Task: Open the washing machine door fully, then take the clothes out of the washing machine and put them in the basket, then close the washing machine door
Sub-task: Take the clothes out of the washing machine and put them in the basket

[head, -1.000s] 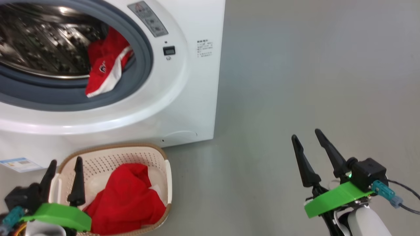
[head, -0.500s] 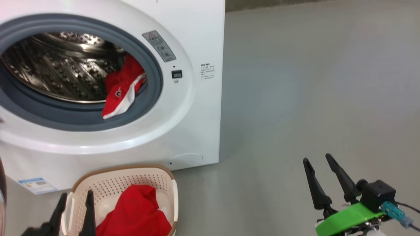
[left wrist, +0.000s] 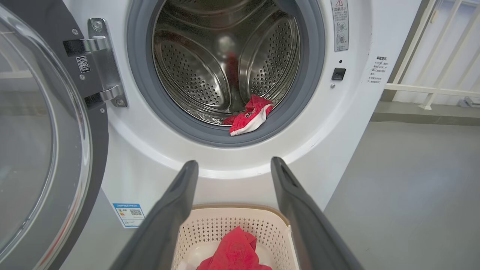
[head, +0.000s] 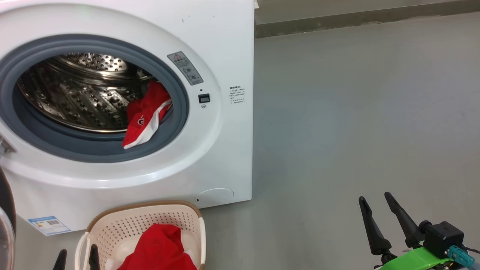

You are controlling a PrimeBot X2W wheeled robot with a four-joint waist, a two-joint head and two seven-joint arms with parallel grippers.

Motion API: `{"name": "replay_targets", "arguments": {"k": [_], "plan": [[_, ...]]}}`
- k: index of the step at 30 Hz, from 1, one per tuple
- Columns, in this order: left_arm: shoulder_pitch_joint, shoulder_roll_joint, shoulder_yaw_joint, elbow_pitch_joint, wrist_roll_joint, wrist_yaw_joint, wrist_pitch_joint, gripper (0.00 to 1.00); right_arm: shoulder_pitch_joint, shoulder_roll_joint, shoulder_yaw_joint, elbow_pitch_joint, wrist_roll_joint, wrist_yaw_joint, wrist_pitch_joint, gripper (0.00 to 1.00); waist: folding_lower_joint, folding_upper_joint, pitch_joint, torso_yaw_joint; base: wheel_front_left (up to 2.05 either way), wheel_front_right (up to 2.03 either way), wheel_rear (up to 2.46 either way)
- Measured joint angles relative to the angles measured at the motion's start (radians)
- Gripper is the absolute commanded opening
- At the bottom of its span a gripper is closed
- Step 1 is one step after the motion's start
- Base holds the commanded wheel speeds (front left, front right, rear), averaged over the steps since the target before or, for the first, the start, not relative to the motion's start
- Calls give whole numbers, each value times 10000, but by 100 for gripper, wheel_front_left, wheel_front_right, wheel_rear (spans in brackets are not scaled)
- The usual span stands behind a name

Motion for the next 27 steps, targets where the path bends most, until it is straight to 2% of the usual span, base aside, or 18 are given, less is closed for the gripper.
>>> {"name": "replay_targets", "arguments": {"k": [27], "plan": [[-296, -86, -174, 75, -23, 0, 0, 100, 24, 169, -54, -90, -4, 0, 0, 100, 0, 0, 324, 106, 0, 0, 0]]}}
